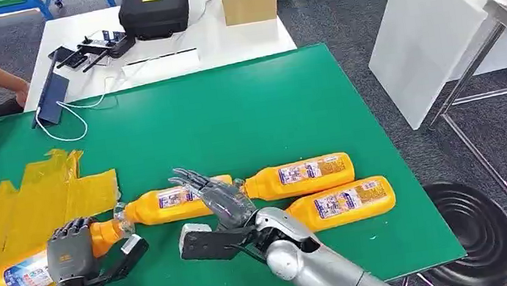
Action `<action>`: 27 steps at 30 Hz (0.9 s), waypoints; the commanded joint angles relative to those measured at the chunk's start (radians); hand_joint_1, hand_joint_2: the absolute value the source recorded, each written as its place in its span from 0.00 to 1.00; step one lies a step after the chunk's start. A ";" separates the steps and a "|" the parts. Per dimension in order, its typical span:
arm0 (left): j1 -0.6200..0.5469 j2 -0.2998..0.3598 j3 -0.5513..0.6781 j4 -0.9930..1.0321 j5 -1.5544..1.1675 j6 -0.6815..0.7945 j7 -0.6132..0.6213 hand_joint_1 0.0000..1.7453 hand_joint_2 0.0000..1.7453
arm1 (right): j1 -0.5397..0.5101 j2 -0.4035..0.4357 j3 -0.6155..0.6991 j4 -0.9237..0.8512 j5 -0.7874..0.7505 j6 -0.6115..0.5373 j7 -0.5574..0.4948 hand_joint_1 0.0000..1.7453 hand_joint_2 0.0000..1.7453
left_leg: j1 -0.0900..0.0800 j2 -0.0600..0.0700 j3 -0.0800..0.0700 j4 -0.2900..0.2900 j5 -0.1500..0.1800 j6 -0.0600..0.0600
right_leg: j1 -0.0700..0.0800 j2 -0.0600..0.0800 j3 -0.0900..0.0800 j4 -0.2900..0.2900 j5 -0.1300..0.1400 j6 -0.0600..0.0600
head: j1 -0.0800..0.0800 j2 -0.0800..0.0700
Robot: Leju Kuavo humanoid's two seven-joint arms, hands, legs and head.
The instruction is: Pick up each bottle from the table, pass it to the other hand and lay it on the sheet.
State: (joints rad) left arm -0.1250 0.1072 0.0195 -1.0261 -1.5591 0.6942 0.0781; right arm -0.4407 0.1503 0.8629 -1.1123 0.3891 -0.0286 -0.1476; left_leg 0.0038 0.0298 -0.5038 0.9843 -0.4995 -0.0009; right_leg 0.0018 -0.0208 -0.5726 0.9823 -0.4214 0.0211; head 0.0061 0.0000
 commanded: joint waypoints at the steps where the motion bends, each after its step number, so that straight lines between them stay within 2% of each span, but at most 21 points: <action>1: -0.127 -0.062 0.052 0.197 0.124 -0.165 -0.146 0.00 1.00 | -0.173 0.074 0.037 0.356 0.005 0.039 0.058 0.00 1.00 | 0.000 -0.003 0.001 -0.001 0.002 -0.001 | 0.000 0.000 0.001 0.000 0.001 0.000 | 0.000 0.000; 4: -0.150 -0.047 0.036 0.202 0.278 -0.312 -0.265 0.00 1.00 | -0.217 0.107 0.030 0.474 0.019 0.049 0.084 0.00 1.00 | -0.001 -0.006 0.000 0.000 0.004 0.000 | -0.001 -0.004 0.001 0.000 0.001 0.000 | 0.000 0.000; 7: -0.138 -0.005 0.026 0.177 0.470 -0.515 -0.389 0.00 1.00 | -0.256 0.141 0.011 0.593 0.029 0.052 0.094 0.00 1.00 | -0.001 -0.006 0.000 -0.001 0.006 -0.001 | -0.001 -0.005 0.002 0.001 0.002 0.001 | 0.000 0.000; 10: -0.041 0.108 0.006 0.095 0.688 -0.748 -0.542 0.00 1.00 | -0.295 0.174 0.003 0.682 0.050 0.066 0.091 0.00 1.00 | 0.000 -0.003 0.002 -0.001 0.005 -0.002 | -0.001 -0.001 0.002 0.002 0.004 -0.002 | 0.000 0.000; 13: -0.009 0.131 0.015 0.077 0.707 -0.753 -0.555 0.00 1.00 | -0.301 0.180 -0.001 0.692 0.052 0.067 0.089 0.00 1.00 | 0.000 0.003 0.003 -0.002 0.005 -0.002 | -0.001 0.006 0.002 0.002 0.005 -0.003 | 0.000 0.000; 18: -0.014 0.120 0.004 0.068 0.704 -0.752 -0.549 0.00 1.00 | -0.299 0.181 -0.002 0.691 0.053 0.067 0.089 0.00 1.00 | 0.000 -0.002 0.004 -0.001 0.006 -0.002 | -0.002 0.000 0.003 0.003 0.004 -0.002 | 0.000 0.000; 19: 0.018 0.154 -0.015 0.037 0.789 -0.855 -0.600 0.00 1.00 | -0.305 0.184 0.004 0.699 0.065 0.078 0.086 0.00 1.00 | 0.000 -0.002 0.005 -0.001 0.005 -0.002 | -0.002 -0.001 0.004 0.003 0.003 -0.002 | 0.000 0.000; 20: 0.100 0.211 -0.011 -0.030 0.897 -0.957 -0.675 0.00 0.00 | -0.315 0.194 0.010 0.715 0.076 0.086 0.081 0.00 1.00 | 0.000 -0.001 0.004 -0.001 0.006 -0.002 | -0.002 0.001 0.003 0.002 0.005 -0.002 | 0.000 0.000; 22: 0.244 0.282 0.030 -0.151 1.018 -1.071 -0.774 0.00 0.00 | -0.325 0.199 0.023 0.718 0.082 0.095 0.073 0.00 1.00 | 0.000 0.005 0.006 -0.002 0.004 -0.002 | -0.002 0.006 0.003 0.004 0.004 -0.002 | 0.000 0.000; 25: 0.452 0.365 0.022 -0.457 1.333 -1.193 -0.776 0.00 0.00 | -0.337 0.199 0.064 0.702 0.072 0.095 0.066 0.00 1.00 | 0.002 0.015 0.006 -0.002 0.002 -0.003 | -0.002 0.017 0.001 0.005 0.004 -0.003 | 0.000 0.000; 26: 0.484 0.358 0.034 -0.520 1.404 -1.218 -0.776 0.00 0.00 | -0.339 0.199 0.071 0.697 0.065 0.085 0.067 0.00 1.00 | 0.001 0.015 0.005 -0.001 0.001 -0.004 | -0.002 0.016 0.000 0.007 0.003 -0.003 | 0.000 0.000; 27: 0.493 0.320 0.057 -0.578 1.464 -1.272 -0.776 0.00 0.00 | -0.344 0.199 0.078 0.699 0.055 0.065 0.070 0.00 1.00 | 0.003 0.017 0.003 0.002 0.000 -0.004 | 0.000 0.019 -0.003 0.008 0.002 -0.003 | 0.000 0.000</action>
State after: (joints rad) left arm 0.0399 0.3286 0.0504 -1.1529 -0.4438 -0.4213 -0.6626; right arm -0.7074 0.3372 0.8686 -0.4952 0.4669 0.0576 -0.0763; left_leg 0.0052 0.0430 -0.5002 0.9836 -0.4959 -0.0053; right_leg 0.0003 -0.0095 -0.5754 0.9887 -0.4187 0.0181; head 0.0061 0.0000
